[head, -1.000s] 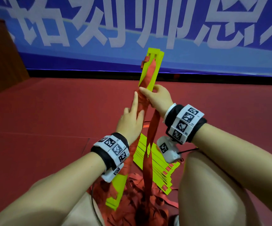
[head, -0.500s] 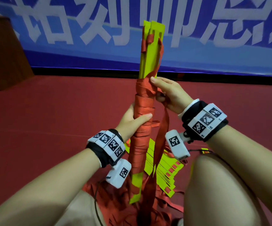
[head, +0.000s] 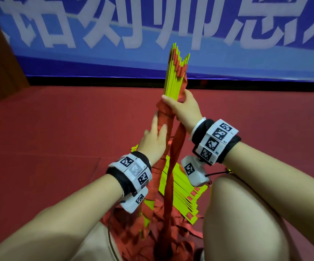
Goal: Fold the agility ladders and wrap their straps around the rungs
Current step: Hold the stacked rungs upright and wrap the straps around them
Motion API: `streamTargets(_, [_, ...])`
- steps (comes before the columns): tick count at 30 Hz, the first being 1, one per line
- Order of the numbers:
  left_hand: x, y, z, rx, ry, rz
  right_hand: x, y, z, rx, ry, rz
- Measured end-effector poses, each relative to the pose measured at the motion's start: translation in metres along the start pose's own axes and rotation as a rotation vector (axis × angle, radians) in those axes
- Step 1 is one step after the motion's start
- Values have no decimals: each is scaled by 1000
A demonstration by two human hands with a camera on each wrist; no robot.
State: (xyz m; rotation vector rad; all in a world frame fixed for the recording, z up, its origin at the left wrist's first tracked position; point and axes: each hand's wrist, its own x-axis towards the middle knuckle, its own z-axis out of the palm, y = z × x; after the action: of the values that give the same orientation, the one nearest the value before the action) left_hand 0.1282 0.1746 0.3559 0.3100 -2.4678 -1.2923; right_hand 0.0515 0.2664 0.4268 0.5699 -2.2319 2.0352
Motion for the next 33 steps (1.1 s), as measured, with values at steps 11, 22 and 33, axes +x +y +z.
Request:
streamTargets(11, [5,3,-19,-627,-166,98,-2,-19,-18,358,-213,-32])
streamTargets(22, [-3,-16,-28,-569,-129,53,3,-11,-17,152,-353,168])
streamTargets(33, [-17,-21,-38,-286,153,108,-13,-13,5,8,-138,71])
